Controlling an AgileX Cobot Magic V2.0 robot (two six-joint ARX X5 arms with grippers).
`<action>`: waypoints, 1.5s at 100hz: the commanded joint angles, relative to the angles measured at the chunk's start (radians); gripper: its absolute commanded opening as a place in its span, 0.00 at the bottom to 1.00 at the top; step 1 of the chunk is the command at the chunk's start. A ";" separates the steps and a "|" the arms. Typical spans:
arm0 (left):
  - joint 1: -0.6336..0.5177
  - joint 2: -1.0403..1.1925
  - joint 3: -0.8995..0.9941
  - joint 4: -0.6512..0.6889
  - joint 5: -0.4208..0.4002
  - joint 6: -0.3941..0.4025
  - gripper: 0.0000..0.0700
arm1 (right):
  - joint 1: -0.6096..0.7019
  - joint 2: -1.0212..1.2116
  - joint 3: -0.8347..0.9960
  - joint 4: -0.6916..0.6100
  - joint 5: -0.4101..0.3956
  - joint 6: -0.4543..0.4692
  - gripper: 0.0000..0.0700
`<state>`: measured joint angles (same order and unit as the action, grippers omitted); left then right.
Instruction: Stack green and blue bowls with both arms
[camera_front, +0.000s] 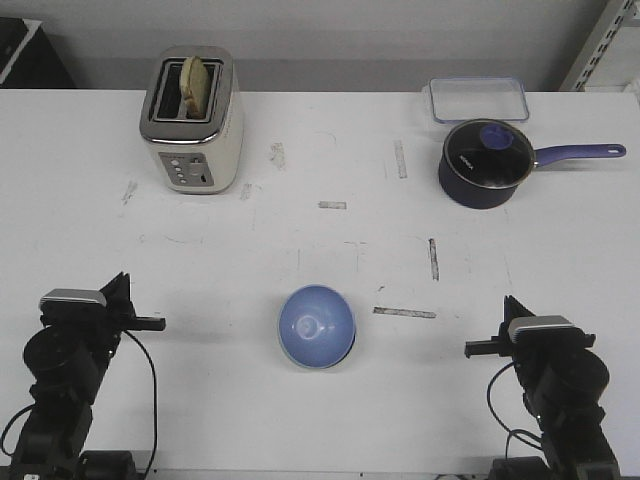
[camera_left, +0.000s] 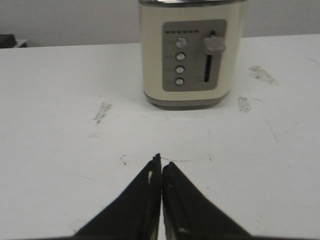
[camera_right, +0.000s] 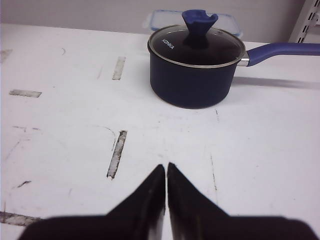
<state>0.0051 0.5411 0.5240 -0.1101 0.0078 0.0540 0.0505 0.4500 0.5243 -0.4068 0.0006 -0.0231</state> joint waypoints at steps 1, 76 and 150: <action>0.001 -0.001 0.005 0.012 0.012 0.009 0.00 | 0.002 0.002 0.011 0.013 0.000 -0.007 0.00; 0.001 -0.123 -0.006 0.004 0.011 0.008 0.00 | 0.002 0.002 0.011 0.013 0.000 -0.007 0.00; -0.004 -0.538 -0.512 0.127 0.011 -0.059 0.00 | 0.002 0.002 0.011 0.018 0.000 -0.007 0.00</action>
<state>0.0017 0.0051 0.0341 0.0055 0.0216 0.0029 0.0509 0.4496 0.5243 -0.4034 0.0006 -0.0231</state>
